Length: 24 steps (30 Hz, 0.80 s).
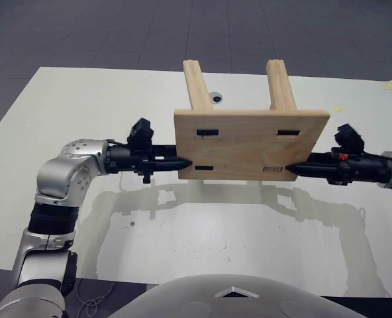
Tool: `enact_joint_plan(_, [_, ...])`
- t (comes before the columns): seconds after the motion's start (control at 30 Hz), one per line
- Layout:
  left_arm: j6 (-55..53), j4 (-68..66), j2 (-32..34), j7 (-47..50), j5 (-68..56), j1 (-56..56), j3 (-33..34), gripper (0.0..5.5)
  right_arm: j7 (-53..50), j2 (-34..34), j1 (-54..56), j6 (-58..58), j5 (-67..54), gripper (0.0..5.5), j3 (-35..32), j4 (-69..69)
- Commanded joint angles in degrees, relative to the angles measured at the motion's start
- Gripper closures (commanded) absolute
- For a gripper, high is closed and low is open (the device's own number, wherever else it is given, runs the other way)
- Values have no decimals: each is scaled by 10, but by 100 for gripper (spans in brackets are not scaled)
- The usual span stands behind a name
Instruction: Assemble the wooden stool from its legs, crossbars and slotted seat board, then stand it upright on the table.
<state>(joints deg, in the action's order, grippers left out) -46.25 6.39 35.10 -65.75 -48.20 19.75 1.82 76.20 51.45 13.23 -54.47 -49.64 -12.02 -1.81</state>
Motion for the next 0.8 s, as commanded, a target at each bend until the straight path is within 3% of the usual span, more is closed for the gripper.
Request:
enact_joint_plan(0.03, [-158, 63, -62, 337, -287, 82, 95, 395, -292, -91, 25, -121, -433, 361, -69, 40])
enact_joint_plan(0.2, [-132, 18, -125, 515, -307, 90, 100, 395, -457, -139, 20, -35, -520, 366, -70, 52])
enact_joint_plan(0.23, [-121, 8, -135, 545, -317, 92, 105, 395, -486, -150, 20, -19, -527, 330, -72, 58])
enact_joint_plan(0.37, [-84, -42, -167, 651, -326, 101, 127, 397, -575, -196, 39, 32, -524, 276, -78, 64])
enact_joint_plan(0.57, [-19, -98, -193, 721, -318, 119, 174, 277, -631, -227, 56, 80, -496, 174, -98, 43])
enact_joint_plan(0.8, [64, -55, -254, 753, -332, 110, 226, 156, -662, -269, 41, 119, -452, 58, -115, 54])
